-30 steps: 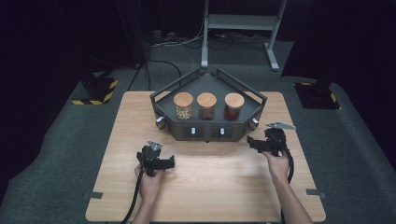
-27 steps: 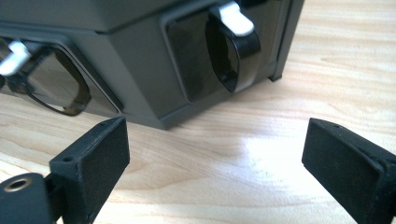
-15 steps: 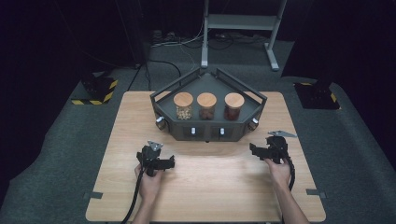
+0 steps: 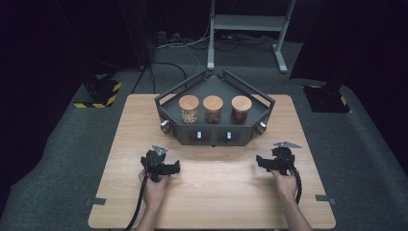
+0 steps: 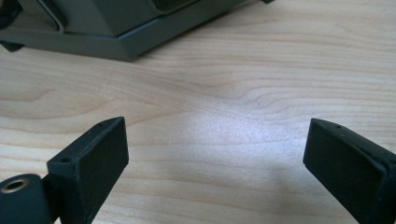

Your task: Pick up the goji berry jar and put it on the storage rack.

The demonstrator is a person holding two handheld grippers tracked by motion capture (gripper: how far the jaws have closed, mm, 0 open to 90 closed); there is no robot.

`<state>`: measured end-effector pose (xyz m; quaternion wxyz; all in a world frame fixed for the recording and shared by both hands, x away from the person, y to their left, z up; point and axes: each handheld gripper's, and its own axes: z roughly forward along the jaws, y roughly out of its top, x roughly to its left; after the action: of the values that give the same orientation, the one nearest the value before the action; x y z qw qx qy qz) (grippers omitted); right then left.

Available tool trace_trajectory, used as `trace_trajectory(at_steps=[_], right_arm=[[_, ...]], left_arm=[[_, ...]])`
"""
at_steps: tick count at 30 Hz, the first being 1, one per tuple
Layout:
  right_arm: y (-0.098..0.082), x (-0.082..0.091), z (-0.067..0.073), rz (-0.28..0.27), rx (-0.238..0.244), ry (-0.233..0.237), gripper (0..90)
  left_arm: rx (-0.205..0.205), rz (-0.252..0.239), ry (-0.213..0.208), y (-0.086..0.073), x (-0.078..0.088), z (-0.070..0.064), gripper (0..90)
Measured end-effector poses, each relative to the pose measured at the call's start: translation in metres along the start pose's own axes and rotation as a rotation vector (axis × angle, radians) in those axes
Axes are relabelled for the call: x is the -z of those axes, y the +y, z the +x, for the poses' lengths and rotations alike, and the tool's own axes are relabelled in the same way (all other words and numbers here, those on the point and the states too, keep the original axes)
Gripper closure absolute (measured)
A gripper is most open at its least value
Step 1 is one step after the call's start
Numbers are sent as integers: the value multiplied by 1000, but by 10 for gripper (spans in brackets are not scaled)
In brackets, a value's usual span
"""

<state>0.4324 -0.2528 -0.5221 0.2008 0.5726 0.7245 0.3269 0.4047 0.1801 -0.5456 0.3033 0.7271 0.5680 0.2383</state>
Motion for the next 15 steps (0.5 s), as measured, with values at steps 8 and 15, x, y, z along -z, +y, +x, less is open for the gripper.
trace_trajectory(at_steps=[8, 15], right_arm=[[-18, -14, 4, -16, 78, -59, 5], [-18, -14, 4, -17, 75, -62, 5]], left_arm=[[0, 0, 1, 0, 0, 0, 7], [0, 0, 1, 0, 0, 0, 7]])
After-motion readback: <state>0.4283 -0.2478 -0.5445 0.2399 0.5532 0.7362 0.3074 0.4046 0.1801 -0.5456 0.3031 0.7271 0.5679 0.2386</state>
